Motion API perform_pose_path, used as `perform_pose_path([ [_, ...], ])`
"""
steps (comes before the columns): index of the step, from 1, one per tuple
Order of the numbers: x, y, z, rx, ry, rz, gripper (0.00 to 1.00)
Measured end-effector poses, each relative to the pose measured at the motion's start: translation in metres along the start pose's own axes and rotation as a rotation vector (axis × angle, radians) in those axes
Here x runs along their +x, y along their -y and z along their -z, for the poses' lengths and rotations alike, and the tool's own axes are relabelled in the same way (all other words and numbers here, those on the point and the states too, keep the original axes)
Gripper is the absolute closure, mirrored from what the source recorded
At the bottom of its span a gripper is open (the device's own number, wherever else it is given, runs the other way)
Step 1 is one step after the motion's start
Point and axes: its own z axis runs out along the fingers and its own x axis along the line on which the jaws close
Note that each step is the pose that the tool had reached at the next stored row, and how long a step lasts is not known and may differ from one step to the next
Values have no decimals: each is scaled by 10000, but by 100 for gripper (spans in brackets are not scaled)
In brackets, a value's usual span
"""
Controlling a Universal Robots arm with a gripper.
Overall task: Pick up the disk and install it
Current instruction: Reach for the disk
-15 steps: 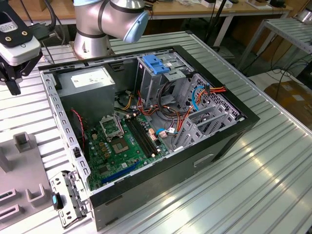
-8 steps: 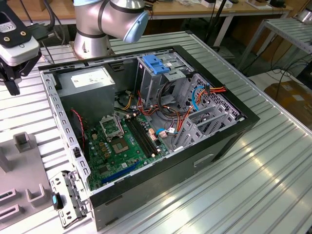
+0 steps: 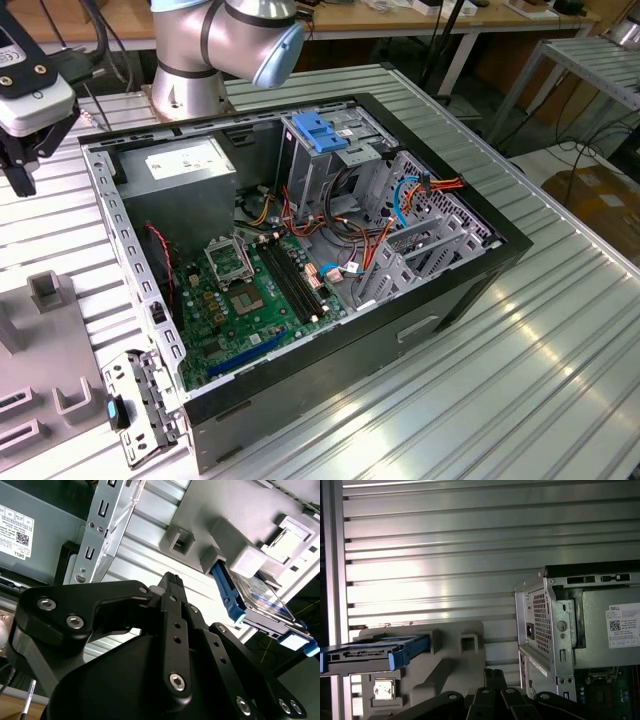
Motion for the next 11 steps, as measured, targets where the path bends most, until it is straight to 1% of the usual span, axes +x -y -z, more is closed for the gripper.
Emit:
perform_pose_path([
  [11, 82, 5, -2, 0, -12, 0, 89],
])
